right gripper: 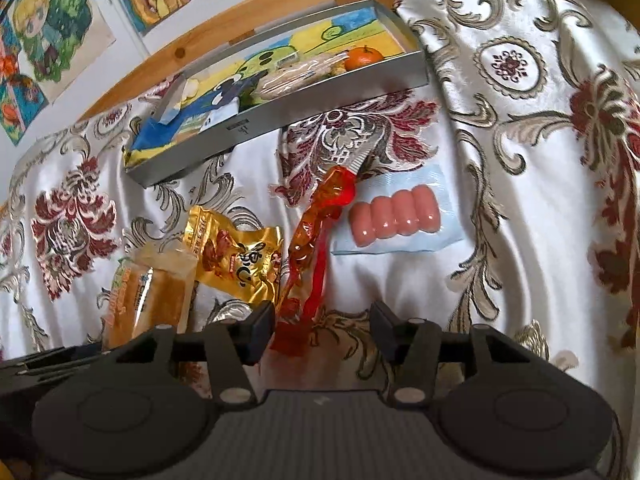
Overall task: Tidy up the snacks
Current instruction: 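Close the right tool on the red pack while the left tool grasps the bread loaf, then lift the red pack with the right tool while the left tool holds the bread loaf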
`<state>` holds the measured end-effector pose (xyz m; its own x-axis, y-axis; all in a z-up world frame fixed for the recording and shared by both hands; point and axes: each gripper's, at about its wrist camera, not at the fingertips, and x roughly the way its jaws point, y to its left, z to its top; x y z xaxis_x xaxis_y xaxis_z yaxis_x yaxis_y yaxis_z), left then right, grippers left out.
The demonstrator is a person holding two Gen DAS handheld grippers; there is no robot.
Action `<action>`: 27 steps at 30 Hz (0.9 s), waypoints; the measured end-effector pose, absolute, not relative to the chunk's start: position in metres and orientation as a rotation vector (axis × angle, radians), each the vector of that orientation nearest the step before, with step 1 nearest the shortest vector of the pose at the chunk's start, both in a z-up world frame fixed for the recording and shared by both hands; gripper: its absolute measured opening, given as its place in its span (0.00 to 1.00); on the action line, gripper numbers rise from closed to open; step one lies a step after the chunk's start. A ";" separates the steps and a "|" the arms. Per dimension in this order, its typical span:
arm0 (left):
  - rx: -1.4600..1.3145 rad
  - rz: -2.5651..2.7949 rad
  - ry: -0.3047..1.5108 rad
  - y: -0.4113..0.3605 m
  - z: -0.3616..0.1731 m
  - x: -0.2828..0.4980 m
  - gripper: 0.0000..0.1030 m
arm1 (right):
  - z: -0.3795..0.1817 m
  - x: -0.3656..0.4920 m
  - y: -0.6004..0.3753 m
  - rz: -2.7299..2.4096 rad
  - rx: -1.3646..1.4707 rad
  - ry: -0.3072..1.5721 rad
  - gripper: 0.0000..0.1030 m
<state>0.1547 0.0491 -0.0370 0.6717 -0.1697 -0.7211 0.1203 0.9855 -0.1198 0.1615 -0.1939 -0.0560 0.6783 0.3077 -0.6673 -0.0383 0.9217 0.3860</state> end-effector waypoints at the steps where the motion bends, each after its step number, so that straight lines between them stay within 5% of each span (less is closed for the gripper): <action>1: -0.063 -0.163 0.818 0.049 -0.037 0.155 0.49 | -0.056 0.161 -0.195 0.214 0.370 0.799 0.57; 11: -0.047 -0.169 0.807 0.048 -0.039 0.156 0.49 | -0.069 0.195 -0.203 0.225 0.518 0.822 0.56; 19: -0.046 -0.169 0.801 0.048 -0.037 0.156 0.49 | -0.073 0.192 -0.210 0.244 0.545 0.792 0.22; 27: -0.062 -0.196 0.797 0.042 -0.031 0.148 0.48 | -0.059 0.170 -0.196 0.320 0.434 0.746 0.09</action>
